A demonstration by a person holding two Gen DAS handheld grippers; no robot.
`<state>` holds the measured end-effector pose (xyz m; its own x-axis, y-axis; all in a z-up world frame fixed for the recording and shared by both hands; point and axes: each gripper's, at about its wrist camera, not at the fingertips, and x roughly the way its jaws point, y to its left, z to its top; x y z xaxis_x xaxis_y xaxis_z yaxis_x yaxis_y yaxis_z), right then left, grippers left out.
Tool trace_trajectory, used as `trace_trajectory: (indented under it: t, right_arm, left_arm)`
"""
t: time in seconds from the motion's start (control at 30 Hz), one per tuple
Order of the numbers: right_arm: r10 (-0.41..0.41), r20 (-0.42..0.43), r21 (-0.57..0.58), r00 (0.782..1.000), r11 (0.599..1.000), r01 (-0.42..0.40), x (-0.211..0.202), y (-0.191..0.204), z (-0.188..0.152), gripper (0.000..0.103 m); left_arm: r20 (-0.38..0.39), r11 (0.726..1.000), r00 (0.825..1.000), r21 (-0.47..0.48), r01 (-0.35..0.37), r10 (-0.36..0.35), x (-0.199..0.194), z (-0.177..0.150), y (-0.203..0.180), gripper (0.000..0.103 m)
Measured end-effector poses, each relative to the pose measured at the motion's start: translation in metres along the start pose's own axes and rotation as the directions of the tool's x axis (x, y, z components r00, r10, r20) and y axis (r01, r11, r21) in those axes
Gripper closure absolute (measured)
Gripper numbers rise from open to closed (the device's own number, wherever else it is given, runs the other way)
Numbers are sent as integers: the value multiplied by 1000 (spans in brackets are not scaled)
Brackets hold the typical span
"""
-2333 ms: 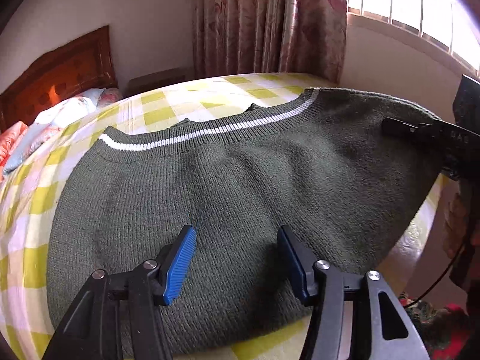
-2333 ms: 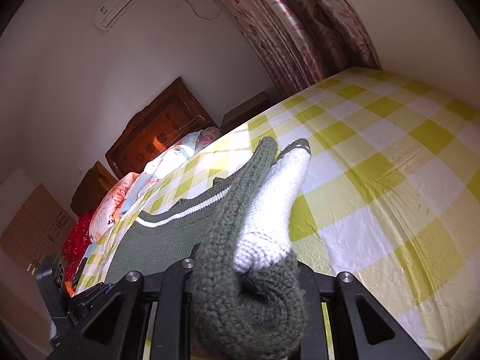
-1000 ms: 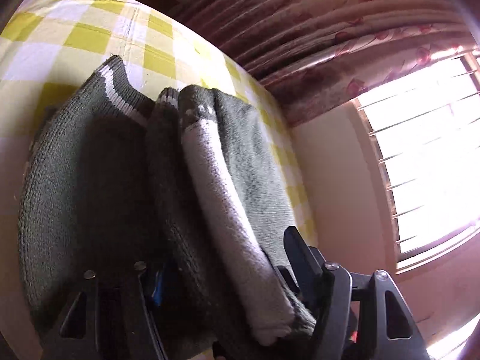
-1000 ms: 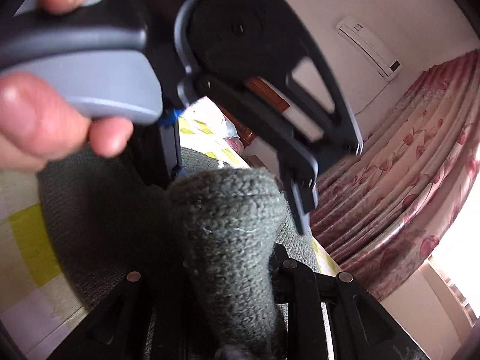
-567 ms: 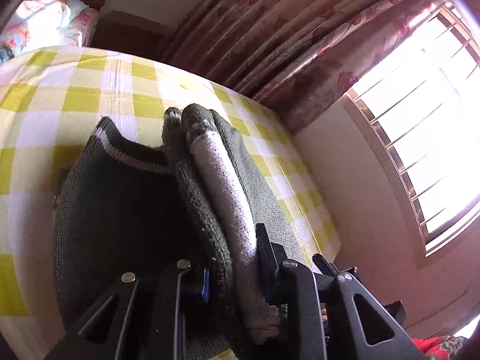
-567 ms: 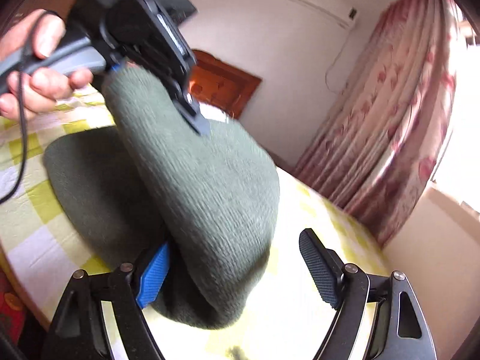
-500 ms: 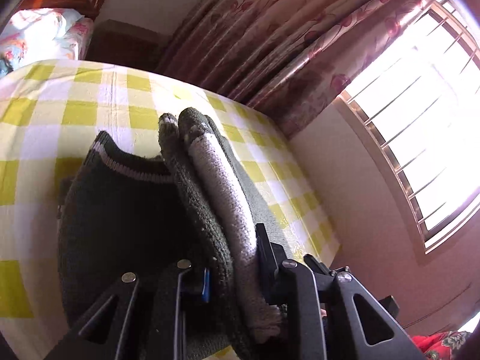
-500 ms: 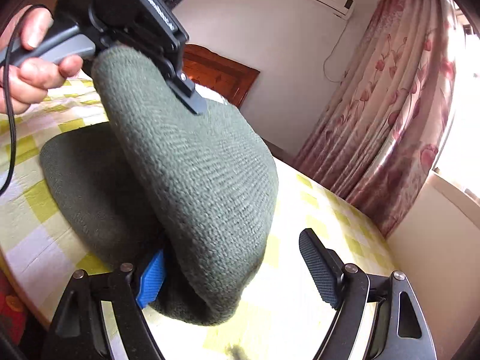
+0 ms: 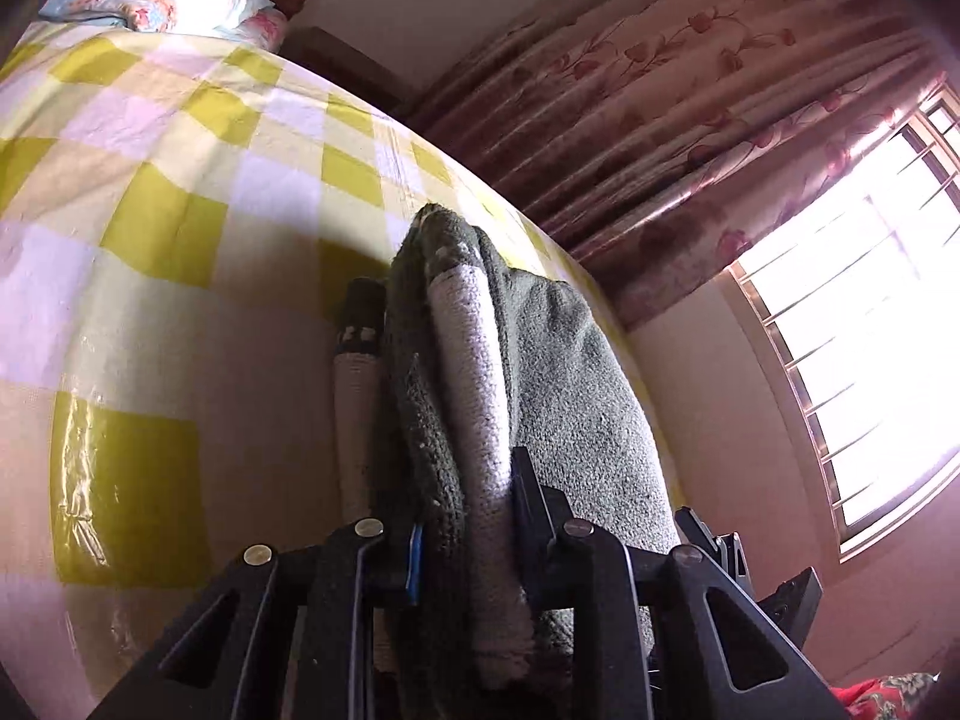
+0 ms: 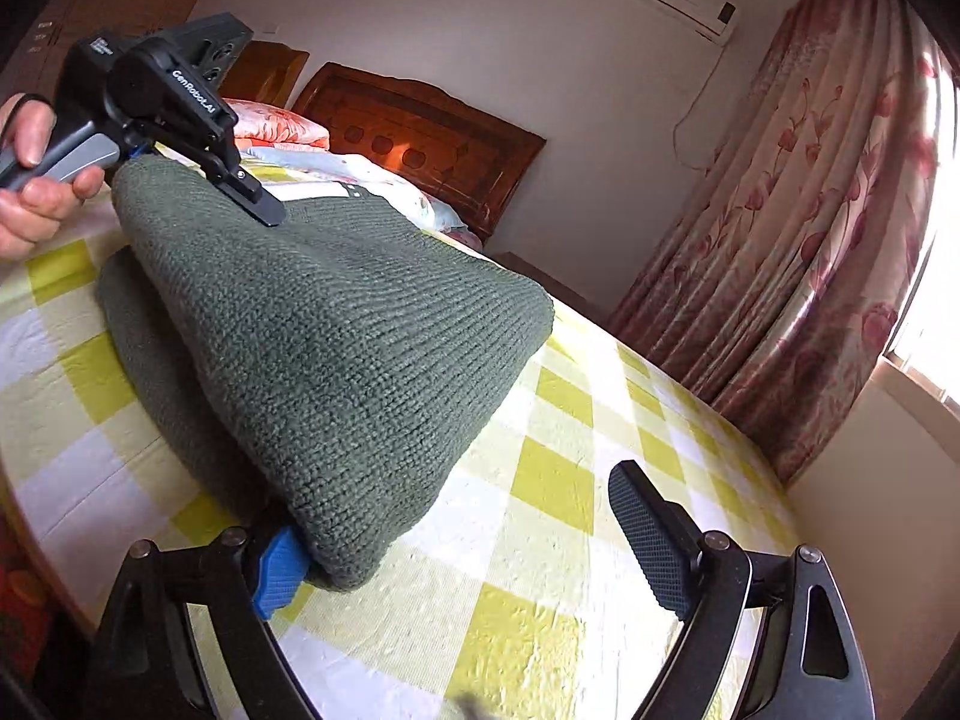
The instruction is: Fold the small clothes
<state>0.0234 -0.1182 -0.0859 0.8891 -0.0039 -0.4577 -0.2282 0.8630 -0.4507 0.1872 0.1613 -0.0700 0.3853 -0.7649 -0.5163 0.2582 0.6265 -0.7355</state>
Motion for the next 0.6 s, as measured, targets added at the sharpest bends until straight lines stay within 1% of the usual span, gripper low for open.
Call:
trace_trajectory:
  t: [0.13,0.2,0.27,0.3,0.33,0.37,0.4,0.43,0.47,0.5,0.53,0.6]
  right_arm:
    - [22,-19,34,1000,999,-22,6,-9,0,0]
    - [44,-30,56,999,998,-42,8,-12,1,0]
    - [86,-47,81,995,993,-82,10,-18,3,0]
    - [124,-55,89,991,989,-119,14,-26,5,0]
    - [164,-61,94,985,983,-158,13,-32,6,0]
    - [211,-58,100,976,974,-205,8,-37,6,0]
    - [281,-44,117,959,955,-274,-4,-37,4,0]
    - [357,-17,146,934,925,-351,-11,-46,2,0]
    - [403,22,180,915,899,-400,-19,-56,1,0]
    - [423,59,211,904,880,-425,-25,-64,2,0]
    - [430,89,235,899,868,-438,-30,-72,4,0]
    - [439,126,258,890,852,-457,-29,-81,15,0]
  left_arm:
    - [-7,999,1000,30,-20,21,-2,-5,0,80]
    - [5,999,1000,31,-25,24,-5,-9,3,79]
    - [20,999,999,21,-31,31,-11,-11,5,75]
    - [24,999,999,17,-45,44,-14,-12,3,74]
    - [30,998,997,19,-68,67,-20,-12,0,74]
    - [48,994,993,32,-108,106,-28,-14,-7,74]
    - [80,984,983,49,-172,168,-38,-16,-15,73]
    - [120,969,966,64,-238,229,-48,-19,-25,73]
    - [164,954,947,75,-290,275,-57,-22,-35,73]
    - [203,944,935,100,-314,290,-66,-26,-47,73]
    - [231,939,932,135,-315,280,-71,-29,-60,73]
    - [252,933,939,213,-290,234,-73,-34,-85,72]
